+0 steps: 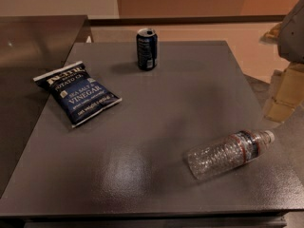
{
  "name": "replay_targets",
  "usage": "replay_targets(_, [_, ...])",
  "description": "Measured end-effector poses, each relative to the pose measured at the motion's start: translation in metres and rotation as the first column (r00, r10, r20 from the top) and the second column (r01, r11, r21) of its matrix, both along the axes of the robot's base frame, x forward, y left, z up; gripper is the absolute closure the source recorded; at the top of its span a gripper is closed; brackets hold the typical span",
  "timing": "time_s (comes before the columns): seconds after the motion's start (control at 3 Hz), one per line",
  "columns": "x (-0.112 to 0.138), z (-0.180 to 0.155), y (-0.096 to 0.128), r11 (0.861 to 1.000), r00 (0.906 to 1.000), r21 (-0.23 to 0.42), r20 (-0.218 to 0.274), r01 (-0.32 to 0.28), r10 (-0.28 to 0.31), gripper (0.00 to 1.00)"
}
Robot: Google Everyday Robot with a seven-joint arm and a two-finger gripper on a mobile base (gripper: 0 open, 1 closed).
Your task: Pick water bottle
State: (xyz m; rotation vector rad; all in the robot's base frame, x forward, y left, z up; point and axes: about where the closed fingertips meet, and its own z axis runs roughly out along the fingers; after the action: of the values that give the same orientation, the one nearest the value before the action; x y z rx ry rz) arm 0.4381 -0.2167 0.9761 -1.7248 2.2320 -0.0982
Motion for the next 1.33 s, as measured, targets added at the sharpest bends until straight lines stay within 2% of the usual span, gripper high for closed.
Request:
replay_targets(0.33, [0.000,0.000,0.000,1.000,1.0000,0.000,0.000,0.000,0.000,0.00])
replay_targets(0.67, [-0.007,-0.004,-0.002,0.999,0.9988,-0.019,-0.017,-0.046,0.046,0.00])
replay_targets(1.0, [-0.023,-0.011,-0.002,0.991,0.9909,-0.034,-0.034,-0.131,0.130,0.00])
replay_targets(1.33, [-0.044,-0.035,0.002,0.972,0.9708,-0.030,-0.062,-0.234,0.232,0.00])
